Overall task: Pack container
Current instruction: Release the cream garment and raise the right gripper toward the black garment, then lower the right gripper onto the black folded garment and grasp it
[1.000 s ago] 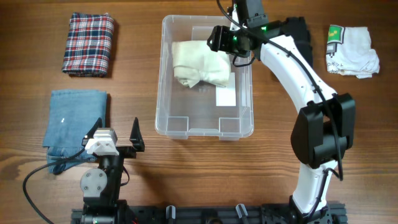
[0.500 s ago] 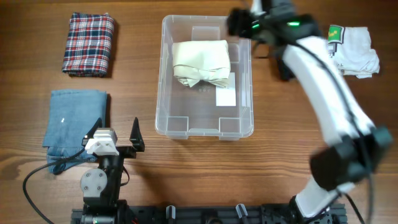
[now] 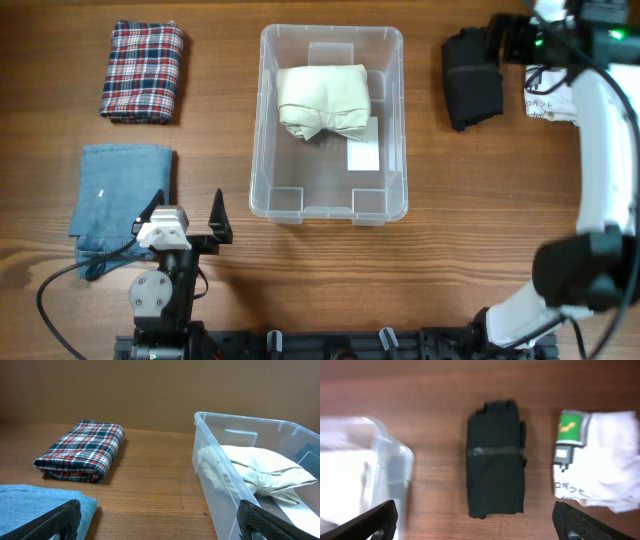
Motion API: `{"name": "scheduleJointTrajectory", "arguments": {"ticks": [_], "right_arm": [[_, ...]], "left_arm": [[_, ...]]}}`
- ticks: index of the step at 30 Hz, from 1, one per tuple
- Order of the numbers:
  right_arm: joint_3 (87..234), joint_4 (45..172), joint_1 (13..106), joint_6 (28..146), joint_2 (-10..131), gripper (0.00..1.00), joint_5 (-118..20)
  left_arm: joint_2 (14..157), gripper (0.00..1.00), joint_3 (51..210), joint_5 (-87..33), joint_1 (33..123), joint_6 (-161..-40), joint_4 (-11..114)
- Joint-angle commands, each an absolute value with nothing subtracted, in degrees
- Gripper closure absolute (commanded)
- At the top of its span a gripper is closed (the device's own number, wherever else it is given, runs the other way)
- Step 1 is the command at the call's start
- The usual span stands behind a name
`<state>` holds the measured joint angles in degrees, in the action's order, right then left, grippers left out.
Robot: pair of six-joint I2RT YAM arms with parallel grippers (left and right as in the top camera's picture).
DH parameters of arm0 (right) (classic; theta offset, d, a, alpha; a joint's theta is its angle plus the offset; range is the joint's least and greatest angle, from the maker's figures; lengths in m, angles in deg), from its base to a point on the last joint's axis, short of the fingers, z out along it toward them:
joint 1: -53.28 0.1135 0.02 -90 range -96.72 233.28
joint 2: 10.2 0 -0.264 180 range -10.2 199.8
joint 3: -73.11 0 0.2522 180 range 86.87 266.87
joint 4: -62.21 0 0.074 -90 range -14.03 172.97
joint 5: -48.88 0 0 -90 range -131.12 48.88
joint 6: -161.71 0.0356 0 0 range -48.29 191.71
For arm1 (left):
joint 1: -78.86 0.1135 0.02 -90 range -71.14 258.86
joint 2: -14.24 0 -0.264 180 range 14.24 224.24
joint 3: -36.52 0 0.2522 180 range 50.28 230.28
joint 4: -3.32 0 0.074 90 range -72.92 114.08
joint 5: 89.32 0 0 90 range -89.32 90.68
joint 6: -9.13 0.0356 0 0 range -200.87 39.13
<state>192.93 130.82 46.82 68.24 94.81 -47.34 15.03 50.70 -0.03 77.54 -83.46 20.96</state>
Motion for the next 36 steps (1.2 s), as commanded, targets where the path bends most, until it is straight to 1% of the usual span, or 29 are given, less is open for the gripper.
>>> {"name": "scheduleJointTrajectory", "arguments": {"ticks": [1, 4, 9, 10, 11, 13, 14, 15, 16, 17, 18, 30, 36], "right_arm": [[192.1, 129.5, 46.9, 63.2, 100.2, 0.01, -48.0], [192.1, 128.7, 47.1, 60.8, 103.5, 0.01, -46.1], [192.1, 126.6, 47.2, 60.7, 107.3, 0.15, -43.7], [192.1, 126.0, 47.3, 60.8, 107.8, 0.21, -43.8], [192.1, 125.2, 47.3, 61.0, 108.5, 0.31, -44.2], [192.1, 123.4, 47.3, 61.3, 109.6, 0.6, -45.3], [192.1, 122.7, 47.3, 61.7, 110.1, 0.68, -45.4], [192.1, 122.1, 47.3, 62.2, 110.6, 0.81, -45.4], [192.1, 121.3, 47.3, 62.9, 111.4, 0.9, -45.4], [192.1, 121.0, 47.3, 63.0, 111.8, 0.94, -45.4], [192.1, 120.9, 47.3, 62.9, 112.4, 0.96, -45.4], [191.9, 124.5, 47.2, 63.0, 118.9, 0.96, -43.4], [191.7, 129.3, 47.2, 64.3, 119.2, 0.95, -37.6]], "left_arm": [[14.6, 0.0, 50.6, 0.3, 77.9, -82.6, 21.3], [14.6, 0.0, 50.6, 0.3, 77.9, -82.6, 21.3], [14.6, 0.0, 50.6, 0.3, 77.9, -82.6, 21.3], [14.6, 0.0, 50.6, 0.3, 77.9, -82.6, 21.3], [14.6, 0.0, 50.6, 0.3, 77.9, -82.6, 21.3], [14.6, 0.0, 50.6, 0.3, 77.9, -82.6, 21.3], [14.6, 0.0, 50.6, 0.3, 77.9, -82.6, 21.3], [14.6, 0.0, 50.6, 0.3, 77.9, -82.6, 21.3], [14.6, 0.0, 50.6, 0.3, 77.9, -82.6, 21.3], [14.6, 0.0, 50.6, 0.3, 77.9, -82.6, 21.3], [14.6, 0.0, 50.6, 0.3, 77.9, -82.6, 21.3], [14.6, 0.0, 50.6, 0.3, 77.9, -82.6, 21.3], [14.6, 0.0, 50.6, 0.3, 77.9, -82.6, 21.3]]}}
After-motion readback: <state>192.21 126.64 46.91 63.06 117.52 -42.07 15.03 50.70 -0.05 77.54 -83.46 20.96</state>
